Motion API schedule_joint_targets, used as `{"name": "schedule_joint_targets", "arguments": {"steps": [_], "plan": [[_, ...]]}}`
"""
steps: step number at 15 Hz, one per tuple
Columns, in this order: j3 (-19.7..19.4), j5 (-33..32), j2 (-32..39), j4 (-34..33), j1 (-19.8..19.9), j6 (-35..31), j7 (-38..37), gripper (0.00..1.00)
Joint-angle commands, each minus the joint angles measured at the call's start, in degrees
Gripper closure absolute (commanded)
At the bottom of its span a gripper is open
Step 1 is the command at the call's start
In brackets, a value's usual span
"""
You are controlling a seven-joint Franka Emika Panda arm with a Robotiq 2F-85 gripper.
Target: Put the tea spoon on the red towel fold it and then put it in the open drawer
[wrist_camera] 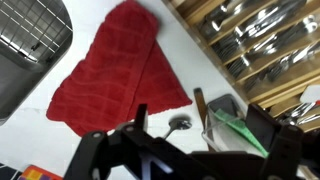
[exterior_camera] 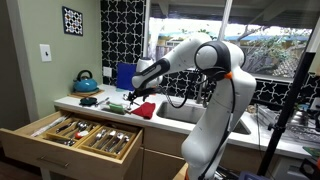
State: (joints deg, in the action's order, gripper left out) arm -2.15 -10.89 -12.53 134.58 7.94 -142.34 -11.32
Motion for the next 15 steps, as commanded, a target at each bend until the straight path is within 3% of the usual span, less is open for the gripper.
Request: {"name": "schedule_joint_targets", "arguments": {"steps": [1, 8, 9, 10, 15], "plan": [[2.0, -6.2, 12.5, -13.7, 2.1, 1.0, -15.1, 0.00], [-5.2, -13.3, 28.0, -29.4, -3.0, 1.9, -39.6, 0.00], [-6.0, -12.2, 29.4, -30.6, -3.5, 2.0, -40.7, 0.00], [-5.8, -11.2, 26.1, -26.8, -3.4, 0.2, -36.2, 0.00], [-7.0, -9.6, 30.3, -31.0, -4.0, 1.5, -38.0, 0.00]]}}
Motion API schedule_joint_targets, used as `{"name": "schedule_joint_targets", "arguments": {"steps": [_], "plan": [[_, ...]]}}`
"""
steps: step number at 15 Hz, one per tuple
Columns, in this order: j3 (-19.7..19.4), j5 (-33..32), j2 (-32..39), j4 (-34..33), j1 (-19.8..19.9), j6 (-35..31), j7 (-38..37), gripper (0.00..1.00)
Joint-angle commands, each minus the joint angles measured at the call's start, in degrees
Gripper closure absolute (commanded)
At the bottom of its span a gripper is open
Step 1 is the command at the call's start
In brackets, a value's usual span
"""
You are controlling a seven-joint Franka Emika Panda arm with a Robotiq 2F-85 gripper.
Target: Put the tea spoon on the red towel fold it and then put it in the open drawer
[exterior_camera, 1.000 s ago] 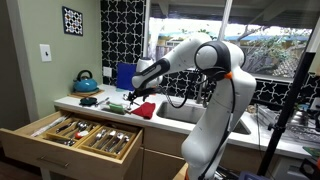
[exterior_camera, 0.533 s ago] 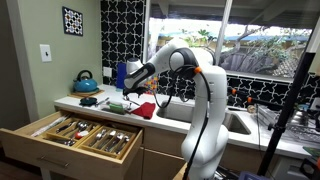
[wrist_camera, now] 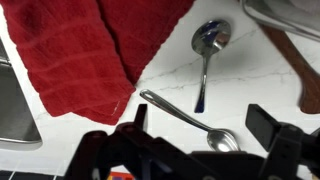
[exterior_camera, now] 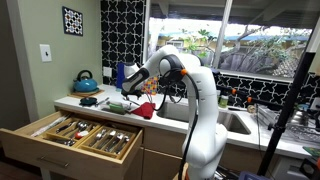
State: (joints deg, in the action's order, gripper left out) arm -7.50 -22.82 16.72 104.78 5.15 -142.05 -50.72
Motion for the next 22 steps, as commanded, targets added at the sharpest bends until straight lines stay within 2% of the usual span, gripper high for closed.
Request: {"name": "schedule_joint_targets", "arguments": {"steps": [1, 7, 14, 16, 17, 22], "plan": [[-1.5, 4.0, 2.0, -1.9, -0.9, 1.7, 2.7, 0.00], [-1.9, 9.3, 5.6, -4.2, -0.9, 1.6, 9.0, 0.00], [-2.8, 10.8, 10.6, -8.2, -1.8, 0.9, 9.9, 0.02], [-2.7, 11.7, 11.5, -9.1, -1.9, 1.0, 10.5, 0.27], [-2.7, 12.0, 11.9, -9.6, -2.0, 1.0, 10.7, 0.30], [-3.0, 12.9, 13.5, -11.1, -2.2, 1.5, 11.4, 0.70]]}}
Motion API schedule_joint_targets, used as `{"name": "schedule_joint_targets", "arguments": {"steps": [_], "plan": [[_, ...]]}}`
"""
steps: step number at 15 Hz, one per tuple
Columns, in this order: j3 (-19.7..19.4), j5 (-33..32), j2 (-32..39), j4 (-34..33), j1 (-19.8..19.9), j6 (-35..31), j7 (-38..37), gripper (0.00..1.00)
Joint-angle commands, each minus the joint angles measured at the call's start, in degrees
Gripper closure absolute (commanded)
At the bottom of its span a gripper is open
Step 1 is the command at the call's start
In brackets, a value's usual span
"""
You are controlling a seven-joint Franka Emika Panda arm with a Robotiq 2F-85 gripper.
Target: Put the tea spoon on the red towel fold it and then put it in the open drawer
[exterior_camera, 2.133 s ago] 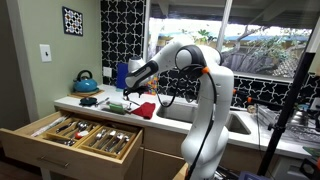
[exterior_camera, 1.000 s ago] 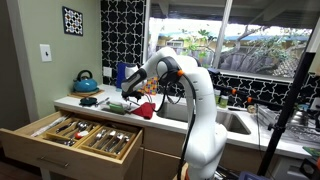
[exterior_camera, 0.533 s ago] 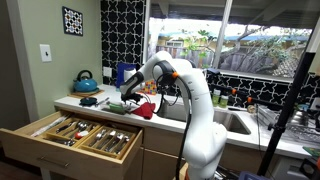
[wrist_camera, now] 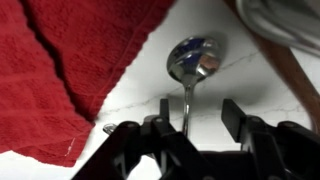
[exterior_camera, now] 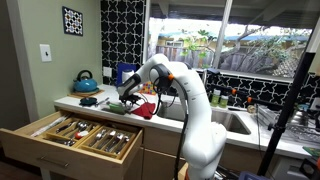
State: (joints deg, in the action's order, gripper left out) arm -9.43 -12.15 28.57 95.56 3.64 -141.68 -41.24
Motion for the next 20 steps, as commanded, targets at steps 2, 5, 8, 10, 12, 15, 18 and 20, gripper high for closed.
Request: {"name": "schedule_joint_targets", "arguments": {"steps": [2, 5, 8, 10, 12, 15, 18, 20], "plan": [[-1.2, 2.4, 1.7, -2.0, -0.7, 1.1, 1.9, 0.85], [-2.0, 1.9, 0.7, -1.7, -1.2, 1.8, 0.9, 1.00], [-3.3, 1.8, -2.5, 0.4, -1.8, 3.3, -0.7, 0.99], [-3.4, 2.4, -5.4, 1.7, -1.3, 6.2, -0.1, 0.99], [-3.9, 2.0, -8.4, 2.5, -1.0, 11.2, -0.2, 0.99], [-5.7, -3.0, -11.5, 3.2, -1.3, 20.8, -2.0, 0.99], [-6.4, -7.5, -12.5, 4.4, -0.8, 26.4, -3.5, 0.99], [-6.2, -8.3, -12.0, 5.6, -0.2, 27.6, -5.1, 0.99]]}}
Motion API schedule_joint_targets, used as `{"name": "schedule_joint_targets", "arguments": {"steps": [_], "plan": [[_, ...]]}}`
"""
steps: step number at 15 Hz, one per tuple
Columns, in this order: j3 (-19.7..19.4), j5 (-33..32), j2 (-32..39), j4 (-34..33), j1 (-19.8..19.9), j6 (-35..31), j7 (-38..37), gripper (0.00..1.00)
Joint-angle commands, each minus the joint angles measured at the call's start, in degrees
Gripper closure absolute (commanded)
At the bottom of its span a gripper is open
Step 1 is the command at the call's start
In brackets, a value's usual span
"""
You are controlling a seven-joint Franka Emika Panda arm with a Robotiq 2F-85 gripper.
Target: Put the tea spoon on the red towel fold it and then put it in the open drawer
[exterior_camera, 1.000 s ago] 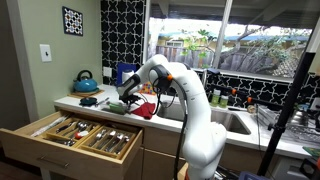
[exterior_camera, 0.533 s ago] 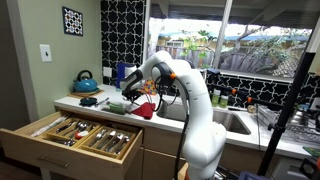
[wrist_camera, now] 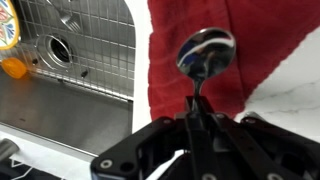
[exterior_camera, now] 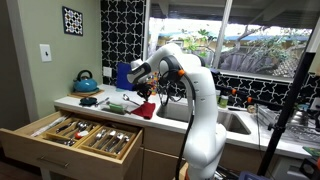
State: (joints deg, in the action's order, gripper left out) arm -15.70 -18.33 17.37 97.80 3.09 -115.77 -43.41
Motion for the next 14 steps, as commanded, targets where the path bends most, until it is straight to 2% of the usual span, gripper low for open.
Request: {"name": "schedule_joint_targets", "arguments": {"steps": [1, 5, 6, 8, 14], "plan": [[0.5, -0.8, -0.3, 3.7, 0.8, 2.6, -2.8, 0.99], [1.0, -0.2, 0.8, 6.6, 1.0, 0.6, -4.5, 0.99], [1.2, 0.1, 0.8, 7.1, 1.0, -0.8, -5.4, 0.69], [1.9, 2.1, 0.2, 7.4, 1.2, -1.6, -5.5, 0.61], [4.5, 9.6, -0.5, 7.6, 1.3, -6.0, -3.2, 0.16]]}}
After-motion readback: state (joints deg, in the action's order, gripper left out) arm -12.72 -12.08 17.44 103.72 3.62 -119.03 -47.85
